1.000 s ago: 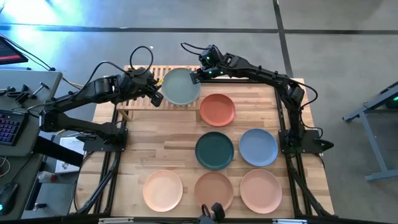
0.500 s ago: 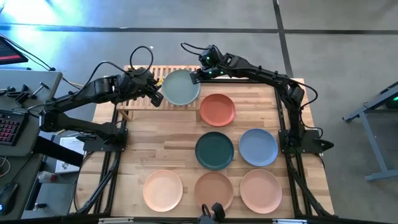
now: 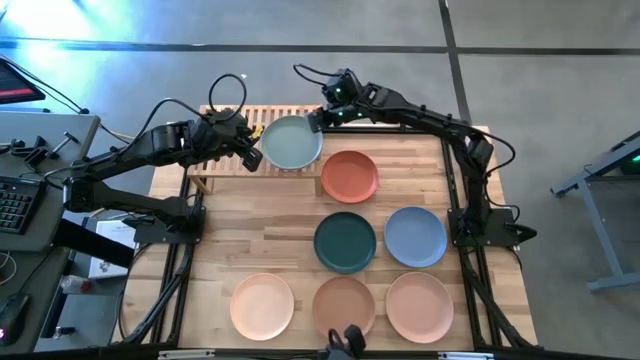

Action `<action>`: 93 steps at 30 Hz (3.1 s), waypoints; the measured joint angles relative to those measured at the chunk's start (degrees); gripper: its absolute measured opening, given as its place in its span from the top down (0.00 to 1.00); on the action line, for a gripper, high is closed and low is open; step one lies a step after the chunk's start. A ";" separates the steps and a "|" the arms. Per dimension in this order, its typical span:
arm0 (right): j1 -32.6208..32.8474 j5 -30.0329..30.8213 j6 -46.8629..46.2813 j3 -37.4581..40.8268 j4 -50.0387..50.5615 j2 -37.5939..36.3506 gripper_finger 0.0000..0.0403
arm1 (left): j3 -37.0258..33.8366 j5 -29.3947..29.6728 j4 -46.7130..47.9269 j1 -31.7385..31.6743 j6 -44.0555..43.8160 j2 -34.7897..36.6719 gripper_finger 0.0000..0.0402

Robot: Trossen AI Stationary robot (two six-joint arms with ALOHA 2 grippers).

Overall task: Place and stack plates onto a shelf
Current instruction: Stack the brown plate on top of the light blue plate on the shelf

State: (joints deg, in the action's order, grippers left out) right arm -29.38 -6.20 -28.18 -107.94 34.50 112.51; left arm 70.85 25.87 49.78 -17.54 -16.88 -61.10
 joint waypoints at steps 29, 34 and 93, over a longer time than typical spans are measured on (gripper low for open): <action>22.31 6.59 -6.74 0.00 42.11 -6.08 0.74 | -0.02 -0.07 -0.09 0.00 -0.02 -0.02 0.75; 28.67 14.83 -10.11 0.00 45.07 -6.08 0.74 | -0.02 -0.15 -0.20 0.00 -0.04 -0.02 0.75; 57.46 2.70 -33.86 36.26 7.30 -10.06 0.74 | -0.02 -17.03 0.10 12.78 -15.96 -9.54 0.75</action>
State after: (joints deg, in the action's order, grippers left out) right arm 28.08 -3.50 -62.04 -71.68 41.80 102.45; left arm 70.83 8.84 49.88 -4.76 -32.84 -70.65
